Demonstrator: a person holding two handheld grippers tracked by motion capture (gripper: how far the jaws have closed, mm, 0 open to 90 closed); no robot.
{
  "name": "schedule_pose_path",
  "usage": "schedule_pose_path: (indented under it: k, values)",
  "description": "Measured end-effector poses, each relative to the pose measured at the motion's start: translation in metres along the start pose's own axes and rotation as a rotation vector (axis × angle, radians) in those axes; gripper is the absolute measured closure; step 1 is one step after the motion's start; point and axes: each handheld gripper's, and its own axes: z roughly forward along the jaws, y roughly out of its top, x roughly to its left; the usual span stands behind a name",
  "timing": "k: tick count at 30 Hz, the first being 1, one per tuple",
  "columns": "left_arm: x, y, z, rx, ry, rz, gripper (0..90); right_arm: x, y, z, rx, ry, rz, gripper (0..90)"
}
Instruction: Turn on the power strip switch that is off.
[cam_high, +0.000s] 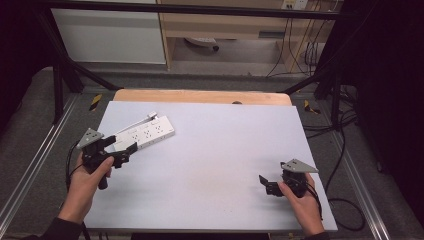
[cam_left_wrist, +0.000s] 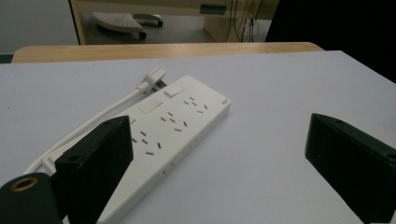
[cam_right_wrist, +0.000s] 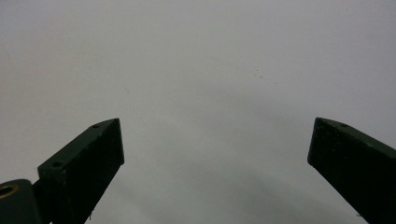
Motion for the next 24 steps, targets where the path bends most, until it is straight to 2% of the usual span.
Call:
schedule_pose_path:
  k: [9, 17, 20, 24]
  values:
    - [0.000, 0.011, 0.018, 0.022, 0.016, 0.018, 7.6, 0.001, 0.000, 0.001, 0.006, -0.002, -0.002, 4.6]
    - [-0.003, 0.021, 0.031, 0.017, 0.009, 0.034, 7.5, 0.001, 0.000, 0.000, 0.003, -0.002, -0.006, 4.9]
    - [0.000, 0.025, 0.035, 0.009, -0.003, 0.006, 7.5, 0.000, -0.001, 0.002, 0.017, -0.007, -0.008, 4.9]
    - [0.005, 0.031, 0.041, 0.008, 0.026, 0.004, 7.7, 0.000, -0.001, 0.002, 0.019, -0.007, -0.007, 5.2]
